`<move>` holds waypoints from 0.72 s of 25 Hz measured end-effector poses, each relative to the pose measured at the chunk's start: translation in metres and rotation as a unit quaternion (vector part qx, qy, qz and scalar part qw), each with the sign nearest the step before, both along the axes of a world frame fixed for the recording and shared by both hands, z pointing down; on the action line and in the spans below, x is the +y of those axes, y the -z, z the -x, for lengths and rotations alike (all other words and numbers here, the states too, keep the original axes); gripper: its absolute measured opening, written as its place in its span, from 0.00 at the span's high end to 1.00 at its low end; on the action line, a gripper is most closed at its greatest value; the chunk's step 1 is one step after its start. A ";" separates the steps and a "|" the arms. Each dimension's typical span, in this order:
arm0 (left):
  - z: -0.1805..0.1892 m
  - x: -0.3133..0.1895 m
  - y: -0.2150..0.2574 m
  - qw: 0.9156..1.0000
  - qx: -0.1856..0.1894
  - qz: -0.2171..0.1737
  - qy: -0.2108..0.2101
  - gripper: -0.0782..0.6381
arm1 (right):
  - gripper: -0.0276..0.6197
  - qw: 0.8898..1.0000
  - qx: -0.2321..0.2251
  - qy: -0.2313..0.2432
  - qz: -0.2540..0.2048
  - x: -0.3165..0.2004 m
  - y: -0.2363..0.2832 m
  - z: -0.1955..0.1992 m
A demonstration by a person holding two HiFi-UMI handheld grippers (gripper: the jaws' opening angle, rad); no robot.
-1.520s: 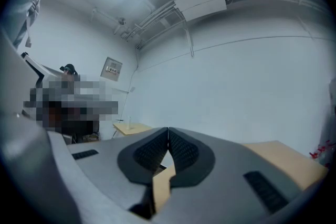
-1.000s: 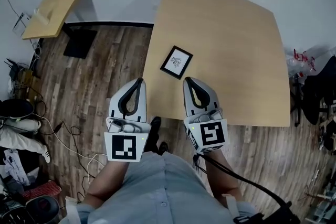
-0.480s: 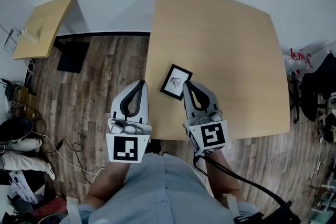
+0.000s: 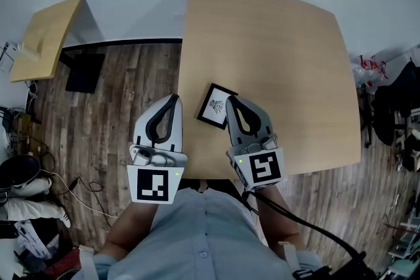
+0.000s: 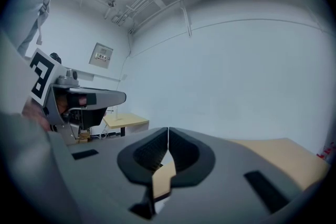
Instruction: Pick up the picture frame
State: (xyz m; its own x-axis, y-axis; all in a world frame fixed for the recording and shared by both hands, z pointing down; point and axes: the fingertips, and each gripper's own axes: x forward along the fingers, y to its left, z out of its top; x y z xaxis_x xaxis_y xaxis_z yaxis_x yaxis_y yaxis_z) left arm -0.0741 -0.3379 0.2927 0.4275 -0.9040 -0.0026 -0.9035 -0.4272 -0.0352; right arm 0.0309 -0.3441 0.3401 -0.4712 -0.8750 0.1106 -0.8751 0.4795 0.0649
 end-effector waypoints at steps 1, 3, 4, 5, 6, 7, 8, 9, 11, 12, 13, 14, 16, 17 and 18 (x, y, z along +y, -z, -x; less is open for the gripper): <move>-0.001 0.000 -0.004 1.000 -0.002 0.007 0.002 0.89 | 0.95 1.000 0.001 0.004 0.005 -0.001 -0.004 -0.001; -0.003 -0.002 -0.011 1.000 -0.007 0.020 0.008 0.89 | 0.95 1.000 0.003 0.014 0.018 -0.003 -0.014 -0.001; -0.003 -0.003 -0.015 1.000 -0.009 0.026 0.011 0.89 | 0.95 0.999 0.005 0.020 0.026 -0.005 -0.020 -0.002; -0.003 -0.004 -0.020 0.999 -0.010 0.032 0.016 0.89 | 0.95 0.999 0.006 0.026 0.033 -0.006 -0.026 -0.002; -0.003 -0.004 -0.024 0.999 -0.011 0.040 0.020 0.89 | 0.95 0.999 0.007 0.032 0.041 -0.006 -0.033 -0.003; -0.003 -0.004 -0.030 0.999 -0.013 0.047 0.024 0.89 | 0.95 0.998 0.007 0.037 0.047 -0.006 -0.039 -0.003; -0.003 -0.005 -0.035 0.998 -0.015 0.054 0.028 0.89 | 0.95 0.998 0.004 0.041 0.052 -0.007 -0.044 -0.003; -0.003 -0.005 -0.039 0.998 -0.017 0.061 0.031 0.89 | 0.95 0.998 -0.003 0.045 0.051 -0.008 -0.047 -0.002; -0.003 -0.005 -0.047 0.996 -0.023 0.074 0.037 0.89 | 0.95 0.997 -0.018 0.054 0.050 -0.011 -0.054 0.000; -0.003 -0.005 -0.050 0.996 -0.025 0.080 0.040 0.89 | 0.95 0.996 -0.016 0.058 0.059 -0.010 -0.061 0.000; -0.003 -0.005 -0.053 0.995 -0.027 0.085 0.043 0.89 | 0.95 0.995 -0.009 0.063 0.075 -0.008 -0.070 -0.001; -0.004 -0.005 -0.056 0.994 -0.029 0.090 0.046 0.89 | 0.95 0.994 0.001 0.068 0.092 -0.006 -0.081 -0.001; -0.003 -0.006 -0.063 0.993 -0.034 0.101 0.048 0.89 | 0.95 0.992 0.009 0.080 0.096 -0.006 -0.097 0.003; -0.002 -0.007 -0.068 0.992 -0.038 0.106 0.049 0.89 | 0.95 0.992 0.017 0.090 0.092 -0.006 -0.105 0.007; 0.000 -0.009 -0.073 0.992 -0.042 0.111 0.049 0.89 | 0.95 0.990 0.031 0.100 0.093 -0.005 -0.116 0.011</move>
